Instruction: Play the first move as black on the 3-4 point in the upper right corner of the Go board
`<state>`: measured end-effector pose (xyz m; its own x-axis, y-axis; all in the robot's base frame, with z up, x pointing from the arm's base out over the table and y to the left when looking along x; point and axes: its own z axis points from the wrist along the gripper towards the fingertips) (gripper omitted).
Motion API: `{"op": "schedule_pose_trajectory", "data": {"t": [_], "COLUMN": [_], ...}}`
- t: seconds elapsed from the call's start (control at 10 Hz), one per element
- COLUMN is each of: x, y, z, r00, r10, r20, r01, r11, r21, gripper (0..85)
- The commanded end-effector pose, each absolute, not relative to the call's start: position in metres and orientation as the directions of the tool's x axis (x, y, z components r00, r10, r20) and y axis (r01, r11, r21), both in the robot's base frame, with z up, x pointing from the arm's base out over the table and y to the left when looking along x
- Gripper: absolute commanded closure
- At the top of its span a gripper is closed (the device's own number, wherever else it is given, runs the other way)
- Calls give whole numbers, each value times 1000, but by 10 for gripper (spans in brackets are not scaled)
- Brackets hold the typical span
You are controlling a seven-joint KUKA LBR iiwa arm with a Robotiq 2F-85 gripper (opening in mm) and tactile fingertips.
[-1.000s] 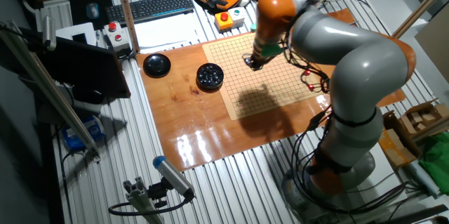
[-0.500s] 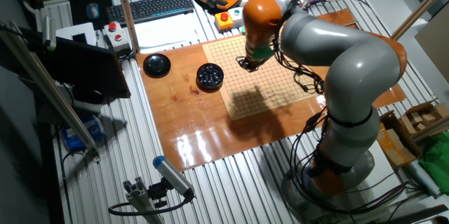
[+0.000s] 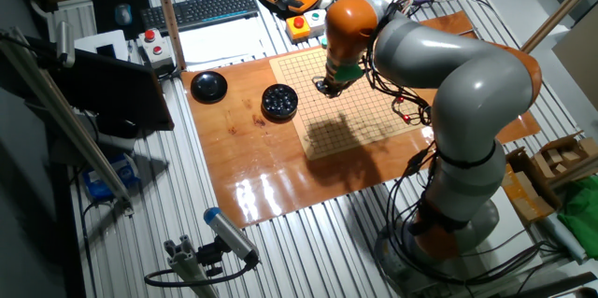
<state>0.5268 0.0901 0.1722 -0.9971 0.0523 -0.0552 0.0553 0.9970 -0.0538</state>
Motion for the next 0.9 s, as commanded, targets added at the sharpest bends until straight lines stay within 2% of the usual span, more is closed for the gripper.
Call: {"op": "schedule_pose_trajectory", "data": {"t": [0.0, 0.8], "x": [526, 521], "y": [95, 104], "z": [170, 162], "r00": [-997, -997], "r10": [49, 38], "r20": [-60, -62], "r01": [52, 39], "r11": [998, 999], "r21": [-44, -13], "gripper": [843, 843]}}
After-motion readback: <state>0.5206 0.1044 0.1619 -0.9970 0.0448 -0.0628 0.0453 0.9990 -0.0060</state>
